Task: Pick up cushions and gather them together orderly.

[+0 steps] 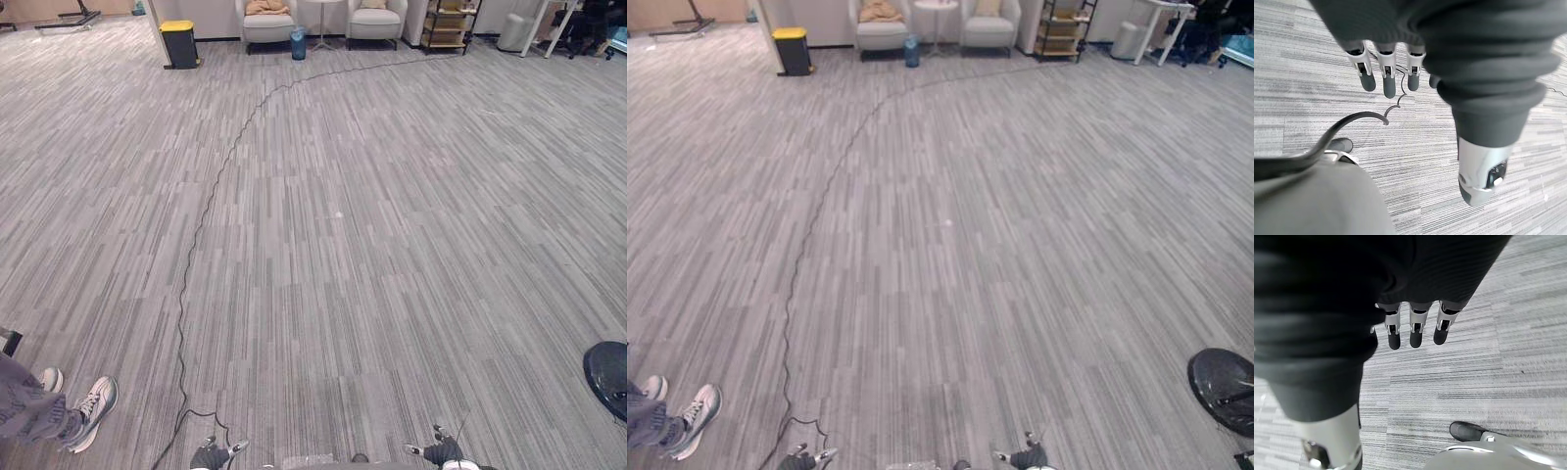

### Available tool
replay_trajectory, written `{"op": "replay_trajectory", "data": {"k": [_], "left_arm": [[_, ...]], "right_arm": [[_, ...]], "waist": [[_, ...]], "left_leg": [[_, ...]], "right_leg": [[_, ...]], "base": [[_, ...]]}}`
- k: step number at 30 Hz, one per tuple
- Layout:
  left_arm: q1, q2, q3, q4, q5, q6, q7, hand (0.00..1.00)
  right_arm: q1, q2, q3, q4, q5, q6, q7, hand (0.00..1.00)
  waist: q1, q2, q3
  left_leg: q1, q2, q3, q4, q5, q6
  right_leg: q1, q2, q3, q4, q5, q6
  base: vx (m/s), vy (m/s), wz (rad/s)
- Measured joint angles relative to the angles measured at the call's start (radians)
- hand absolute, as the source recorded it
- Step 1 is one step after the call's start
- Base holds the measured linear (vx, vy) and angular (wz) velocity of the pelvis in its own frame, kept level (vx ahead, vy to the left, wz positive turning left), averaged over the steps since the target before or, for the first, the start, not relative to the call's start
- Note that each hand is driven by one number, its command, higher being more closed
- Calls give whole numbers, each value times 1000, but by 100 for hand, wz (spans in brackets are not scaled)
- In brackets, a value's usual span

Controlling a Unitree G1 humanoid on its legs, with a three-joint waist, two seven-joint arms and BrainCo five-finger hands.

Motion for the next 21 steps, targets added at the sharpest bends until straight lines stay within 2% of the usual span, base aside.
{"op": "replay_trajectory", "data": {"k": [6, 14, 21], "left_arm": [[-6, 8, -30, 0, 35, 0, 2, 0], [-7, 6, -29, 1, 12, 0, 5, 0], [-5, -7, 10, 2, -26, 0, 5, 0]], "right_arm": [[1, -3, 13, -2, -2, 0, -8, 0], [2, -3, 12, 1, 6, 0, -11, 0], [14, 3, -41, 3, 142, 0, -3, 0]], "waist": [[-6, 3, 2], [-6, 8, 13], [-6, 11, 23]], "left_leg": [[-1, 6, 1, 0, -13, -17], [0, 6, -2, 3, -9, -11], [0, 3, -4, 3, -10, -9]], "right_leg": [[-3, 1, 3, -6, -3, 4], [-2, 7, 1, -1, -1, 0], [-1, 4, -4, -1, -1, 1]], "base": [[0, 0, 0], [42, -9, -1], [0, 0, 0]]}}
